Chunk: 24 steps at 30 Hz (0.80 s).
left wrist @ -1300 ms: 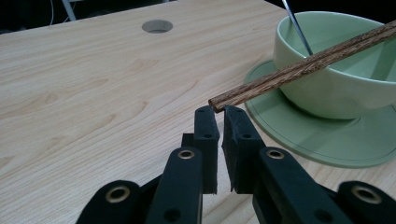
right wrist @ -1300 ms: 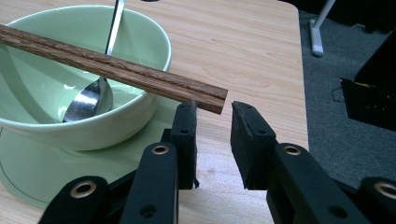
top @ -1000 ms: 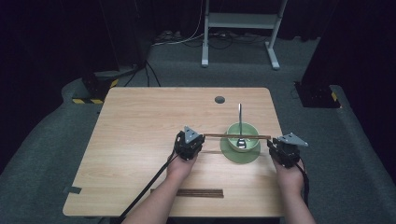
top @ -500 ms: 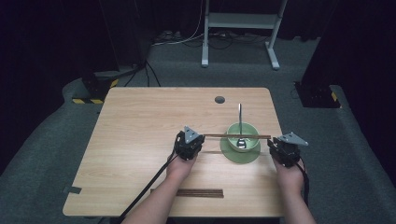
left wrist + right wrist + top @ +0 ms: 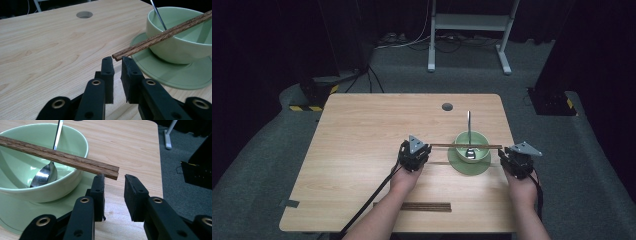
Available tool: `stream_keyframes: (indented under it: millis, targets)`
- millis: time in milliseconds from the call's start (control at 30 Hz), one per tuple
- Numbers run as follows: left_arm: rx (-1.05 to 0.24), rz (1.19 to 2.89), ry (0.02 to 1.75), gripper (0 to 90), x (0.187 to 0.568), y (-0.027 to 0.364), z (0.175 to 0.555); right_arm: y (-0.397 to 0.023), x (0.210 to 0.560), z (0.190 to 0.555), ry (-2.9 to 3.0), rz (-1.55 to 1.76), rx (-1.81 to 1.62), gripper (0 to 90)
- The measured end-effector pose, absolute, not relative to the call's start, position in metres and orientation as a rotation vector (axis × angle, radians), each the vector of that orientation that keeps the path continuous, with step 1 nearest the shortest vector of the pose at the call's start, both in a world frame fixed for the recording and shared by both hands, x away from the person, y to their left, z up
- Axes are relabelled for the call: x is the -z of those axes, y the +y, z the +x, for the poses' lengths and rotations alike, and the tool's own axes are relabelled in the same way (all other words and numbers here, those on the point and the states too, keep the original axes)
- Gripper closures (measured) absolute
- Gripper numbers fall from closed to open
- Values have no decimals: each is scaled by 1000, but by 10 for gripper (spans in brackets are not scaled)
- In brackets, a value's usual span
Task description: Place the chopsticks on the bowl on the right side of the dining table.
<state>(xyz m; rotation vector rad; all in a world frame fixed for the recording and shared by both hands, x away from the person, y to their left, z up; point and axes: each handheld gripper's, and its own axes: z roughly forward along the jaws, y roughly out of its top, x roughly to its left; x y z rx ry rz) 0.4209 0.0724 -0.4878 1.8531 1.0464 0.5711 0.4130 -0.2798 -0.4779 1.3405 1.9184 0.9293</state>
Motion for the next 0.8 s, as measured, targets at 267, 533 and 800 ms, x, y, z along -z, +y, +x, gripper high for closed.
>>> stream_keyframes:
  millis: [267,533,800]
  targets:
    - [-561,1834,1045,703,486,75,420,-278,476,410,1917,1332,-941,644]
    - [-532,1849,1022,485,485,90,413,-272,468,402,1910,1314,-966,520]
    - [-541,1907,1003,361,481,135,401,-255,462,384,1948,1241,-1010,370]
